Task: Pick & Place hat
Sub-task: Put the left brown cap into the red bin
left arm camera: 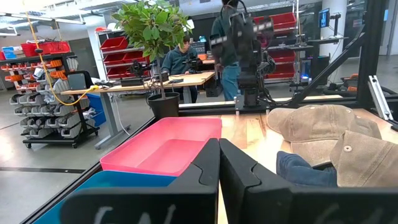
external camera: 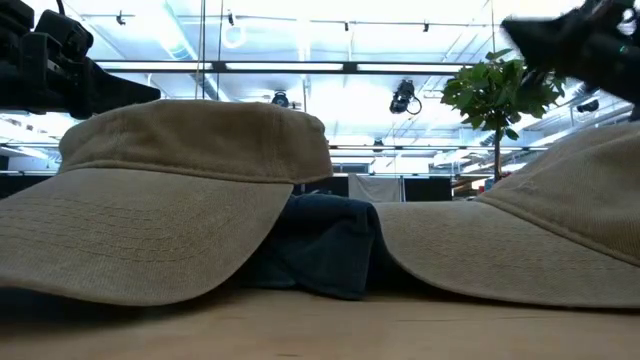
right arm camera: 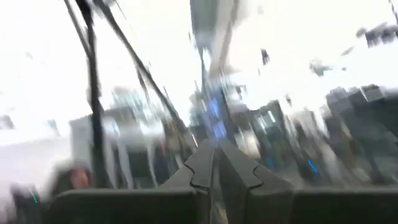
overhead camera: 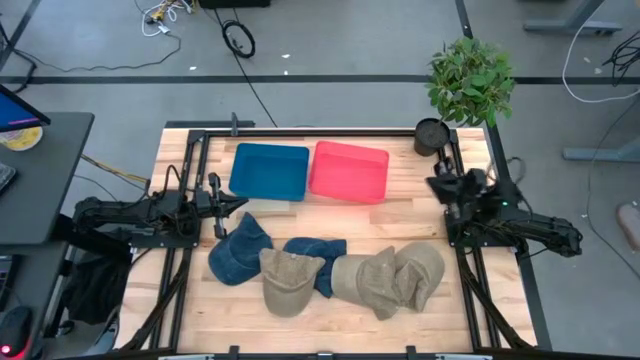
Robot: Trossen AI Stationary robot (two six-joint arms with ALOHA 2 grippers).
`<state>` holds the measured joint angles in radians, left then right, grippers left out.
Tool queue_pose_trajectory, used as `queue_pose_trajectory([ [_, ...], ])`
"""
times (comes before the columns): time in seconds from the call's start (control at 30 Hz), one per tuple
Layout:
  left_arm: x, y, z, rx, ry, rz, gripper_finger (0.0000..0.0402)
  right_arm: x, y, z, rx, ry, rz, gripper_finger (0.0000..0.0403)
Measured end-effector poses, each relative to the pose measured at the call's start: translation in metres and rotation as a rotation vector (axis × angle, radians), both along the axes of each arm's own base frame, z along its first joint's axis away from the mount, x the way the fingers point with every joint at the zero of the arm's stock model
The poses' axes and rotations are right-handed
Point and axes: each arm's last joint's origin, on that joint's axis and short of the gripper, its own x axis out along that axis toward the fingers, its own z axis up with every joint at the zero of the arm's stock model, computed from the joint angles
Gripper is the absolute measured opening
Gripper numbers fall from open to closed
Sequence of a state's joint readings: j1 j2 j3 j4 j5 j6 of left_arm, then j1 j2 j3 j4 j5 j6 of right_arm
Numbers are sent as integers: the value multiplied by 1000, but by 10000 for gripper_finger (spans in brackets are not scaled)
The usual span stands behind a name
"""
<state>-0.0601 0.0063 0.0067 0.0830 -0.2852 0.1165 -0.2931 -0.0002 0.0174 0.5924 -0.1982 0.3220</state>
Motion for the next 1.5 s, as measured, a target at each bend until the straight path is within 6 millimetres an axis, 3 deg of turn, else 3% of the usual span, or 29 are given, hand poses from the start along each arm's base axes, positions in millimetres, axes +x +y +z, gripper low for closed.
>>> queue_pose_trajectory([
  [0.13,0,0,0,0,0,0,3,-16,3,18,24,-264,-13,27],
  [0.27,0,0,0,0,-1,0,3,-29,2,27,209,-470,10,27],
  [0.4,0,0,0,0,0,0,3,-31,-3,27,415,-546,17,27],
  [0.6,0,0,0,0,0,0,3,-33,-4,44,479,-584,19,27],
  [0.9,0,0,0,0,-1,0,3,-30,-4,118,371,-478,-110,27],
  [1.13,0,0,0,0,-1,0,3,2,-10,168,356,-244,-84,27],
  [1.5,0,0,0,0,0,0,3,48,-19,233,299,-59,10,27],
])
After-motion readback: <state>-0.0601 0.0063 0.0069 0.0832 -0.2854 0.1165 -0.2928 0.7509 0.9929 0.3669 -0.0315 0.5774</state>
